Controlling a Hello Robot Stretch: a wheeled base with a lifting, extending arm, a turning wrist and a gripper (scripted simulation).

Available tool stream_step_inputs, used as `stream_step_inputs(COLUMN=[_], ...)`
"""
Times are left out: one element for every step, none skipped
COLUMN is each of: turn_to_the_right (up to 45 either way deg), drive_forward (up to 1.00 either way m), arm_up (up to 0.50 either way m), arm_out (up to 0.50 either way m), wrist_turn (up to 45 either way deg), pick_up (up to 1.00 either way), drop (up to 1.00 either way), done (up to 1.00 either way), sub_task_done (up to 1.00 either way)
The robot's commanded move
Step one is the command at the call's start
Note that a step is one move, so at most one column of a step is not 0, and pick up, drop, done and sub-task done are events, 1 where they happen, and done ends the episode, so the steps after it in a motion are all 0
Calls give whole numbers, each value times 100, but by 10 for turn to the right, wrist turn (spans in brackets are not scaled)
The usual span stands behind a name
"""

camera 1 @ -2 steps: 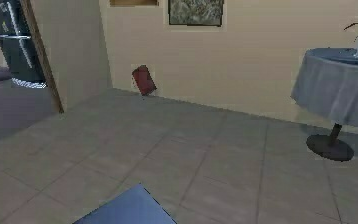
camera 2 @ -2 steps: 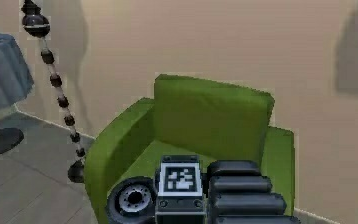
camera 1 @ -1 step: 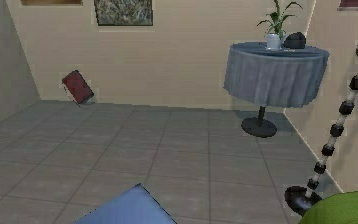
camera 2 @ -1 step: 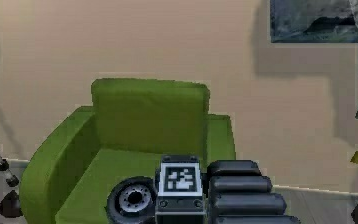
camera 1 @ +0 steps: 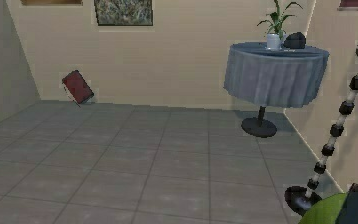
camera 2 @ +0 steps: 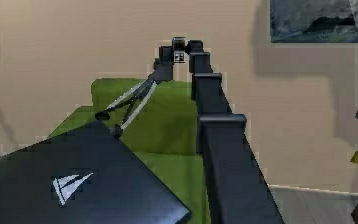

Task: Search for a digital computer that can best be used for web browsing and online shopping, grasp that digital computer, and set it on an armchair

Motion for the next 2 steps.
stream_step_inputs(turn_to_the_right=[0,0], drive_forward=[0,0], arm_up=[0,0], arm_out=[0,0], wrist_turn=[450,420], pick_up=[0,0], drop=[0,0], done=[0,0], sub_task_done=[0,0])
